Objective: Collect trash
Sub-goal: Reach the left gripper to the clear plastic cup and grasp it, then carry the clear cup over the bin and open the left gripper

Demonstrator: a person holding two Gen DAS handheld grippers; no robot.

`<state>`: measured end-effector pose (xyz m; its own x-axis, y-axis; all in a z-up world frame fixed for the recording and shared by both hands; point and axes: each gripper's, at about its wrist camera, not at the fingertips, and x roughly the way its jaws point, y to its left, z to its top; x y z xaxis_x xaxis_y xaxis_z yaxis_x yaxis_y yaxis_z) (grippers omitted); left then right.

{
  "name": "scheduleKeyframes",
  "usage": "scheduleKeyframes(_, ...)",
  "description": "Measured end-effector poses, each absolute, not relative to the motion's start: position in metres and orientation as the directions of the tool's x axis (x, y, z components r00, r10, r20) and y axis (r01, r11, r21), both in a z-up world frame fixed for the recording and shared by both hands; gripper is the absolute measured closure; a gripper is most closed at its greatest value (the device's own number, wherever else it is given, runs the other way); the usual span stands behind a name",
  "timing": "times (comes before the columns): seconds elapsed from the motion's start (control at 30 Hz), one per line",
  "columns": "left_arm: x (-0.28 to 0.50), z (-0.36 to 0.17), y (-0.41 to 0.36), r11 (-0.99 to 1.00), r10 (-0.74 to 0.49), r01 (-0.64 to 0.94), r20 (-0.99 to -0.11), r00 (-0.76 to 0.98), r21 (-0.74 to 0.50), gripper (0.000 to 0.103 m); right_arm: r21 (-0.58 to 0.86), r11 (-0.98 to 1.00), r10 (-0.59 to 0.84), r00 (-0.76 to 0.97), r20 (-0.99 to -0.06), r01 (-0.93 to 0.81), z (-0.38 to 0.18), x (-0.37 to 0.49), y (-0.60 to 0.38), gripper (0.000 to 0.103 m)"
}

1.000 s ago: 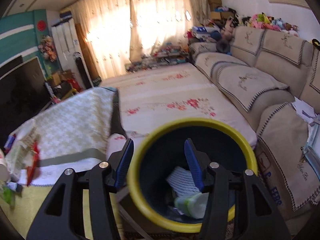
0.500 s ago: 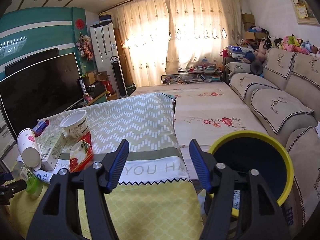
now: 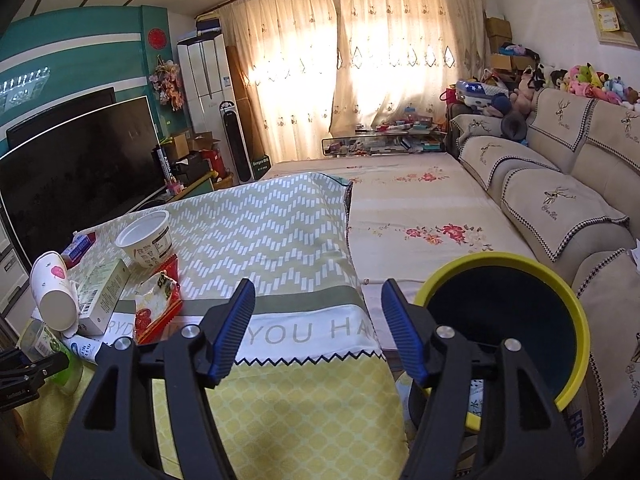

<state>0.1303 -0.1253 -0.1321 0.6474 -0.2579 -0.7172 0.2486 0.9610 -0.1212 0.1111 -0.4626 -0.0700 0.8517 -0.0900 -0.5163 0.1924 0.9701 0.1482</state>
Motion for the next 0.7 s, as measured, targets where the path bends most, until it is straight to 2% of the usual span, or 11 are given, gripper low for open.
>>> scheduleKeyframes(0.37, 0.109, -0.115, -0.137, 0.94, -0.317, 0.313, -0.697, 0.643, -0.138, 0.051, 0.158, 0.964, -0.111, 0.867, -0.486, 0.212, -0.068, 0.105, -0.465, 0.04)
scheduleKeyframes(0.7, 0.117, -0.098, -0.22, 0.843, -0.46, 0.52, -0.688, 0.561, -0.14, 0.051, 0.104, 0.949, -0.217, 0.856, -0.47, 0.297, -0.06, 0.082, -0.488, 0.04)
